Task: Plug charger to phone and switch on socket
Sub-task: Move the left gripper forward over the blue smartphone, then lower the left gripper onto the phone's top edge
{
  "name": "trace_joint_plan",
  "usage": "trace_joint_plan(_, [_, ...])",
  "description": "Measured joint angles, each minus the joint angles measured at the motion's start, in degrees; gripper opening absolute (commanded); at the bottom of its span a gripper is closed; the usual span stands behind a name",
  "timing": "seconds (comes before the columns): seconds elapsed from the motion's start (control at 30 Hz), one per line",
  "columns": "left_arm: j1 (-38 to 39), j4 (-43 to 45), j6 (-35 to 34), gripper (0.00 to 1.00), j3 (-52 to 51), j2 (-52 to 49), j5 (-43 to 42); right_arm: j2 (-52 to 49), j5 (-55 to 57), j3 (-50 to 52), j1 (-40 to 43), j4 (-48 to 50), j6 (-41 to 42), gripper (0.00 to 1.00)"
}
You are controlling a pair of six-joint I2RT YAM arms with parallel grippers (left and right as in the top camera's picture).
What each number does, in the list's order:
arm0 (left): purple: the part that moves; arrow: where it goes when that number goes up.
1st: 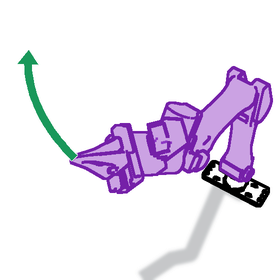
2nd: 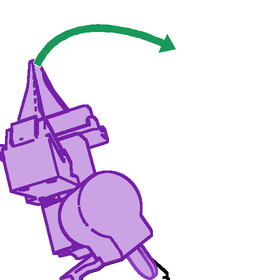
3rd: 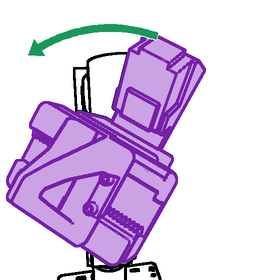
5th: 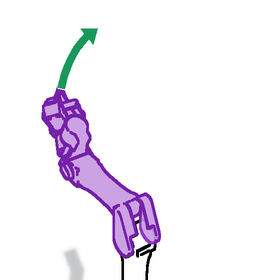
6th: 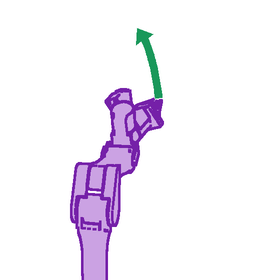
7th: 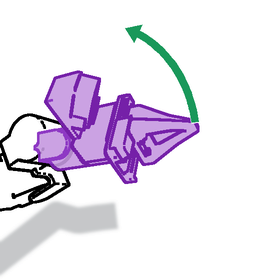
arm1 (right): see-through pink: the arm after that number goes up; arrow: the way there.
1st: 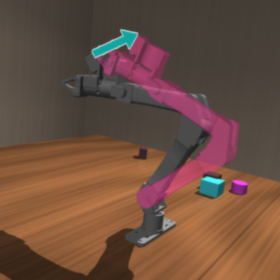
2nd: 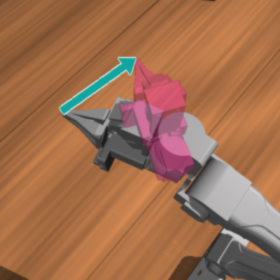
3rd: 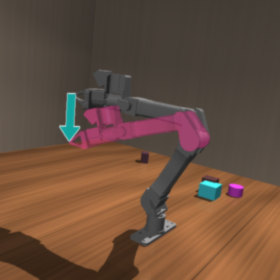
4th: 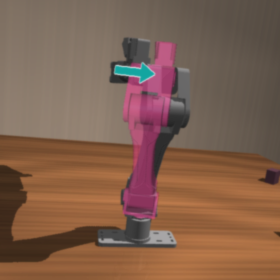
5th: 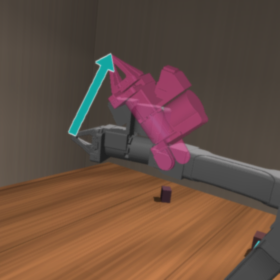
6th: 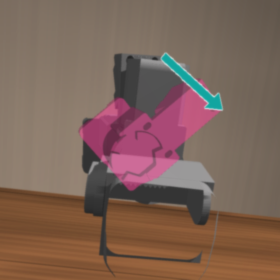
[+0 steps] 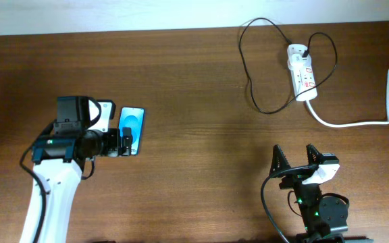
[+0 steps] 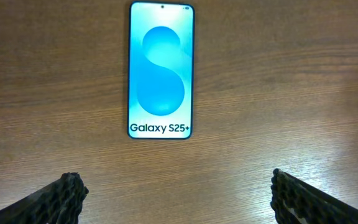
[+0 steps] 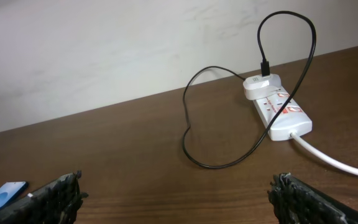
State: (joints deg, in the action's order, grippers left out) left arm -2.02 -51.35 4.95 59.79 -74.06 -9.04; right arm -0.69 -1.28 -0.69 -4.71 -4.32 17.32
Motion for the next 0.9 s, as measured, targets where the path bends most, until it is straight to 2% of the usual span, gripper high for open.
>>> trace_joint_plan(0.43, [0.0, 5.2, 3.8, 0.99, 0.0, -6.7, 0.0, 0.0, 0.0, 0.0, 0.0, 0.0, 0.0, 0.98])
trace_joint_plan(0.9, [0.0, 12.2, 4.5, 0.99, 0.0, -15.5, 0.0, 0.0, 0.0, 0.0, 0.0, 0.0, 0.0, 0.98])
